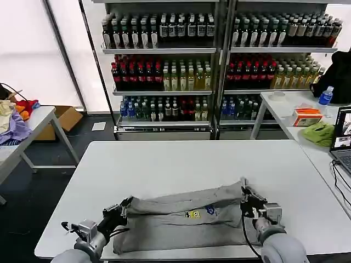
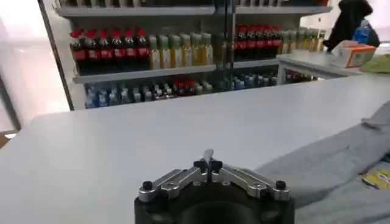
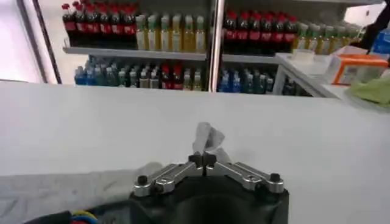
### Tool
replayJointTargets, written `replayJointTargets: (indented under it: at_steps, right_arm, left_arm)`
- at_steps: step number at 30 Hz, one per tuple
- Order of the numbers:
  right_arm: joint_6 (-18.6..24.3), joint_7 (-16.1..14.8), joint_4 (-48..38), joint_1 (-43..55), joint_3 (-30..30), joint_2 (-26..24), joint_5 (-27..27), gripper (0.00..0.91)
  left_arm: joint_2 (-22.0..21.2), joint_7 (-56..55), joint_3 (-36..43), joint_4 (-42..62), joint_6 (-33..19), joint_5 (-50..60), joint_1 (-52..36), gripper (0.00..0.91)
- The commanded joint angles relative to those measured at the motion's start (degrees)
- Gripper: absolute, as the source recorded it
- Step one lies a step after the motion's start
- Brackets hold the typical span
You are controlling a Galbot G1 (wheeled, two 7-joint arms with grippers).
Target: Fold and organize the clothes.
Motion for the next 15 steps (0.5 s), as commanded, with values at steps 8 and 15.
replayJointTargets:
  at_steps: [8, 15]
  right_arm:
    - [0.5, 1.1, 0.6, -4.8, 3.3, -1.0, -0.3, 0.0]
    - [1.0, 0.3, -1.4, -5.7, 2.0, -0.9, -2.3, 0.0]
  left_arm:
    - [-0.8, 0.5, -0.1, 0.8, -0.4, 1.6, 3.0, 0.01]
    - [-1.1, 1.1, 0.3, 1.5, -0.4, 2.0, 2.9, 0.01]
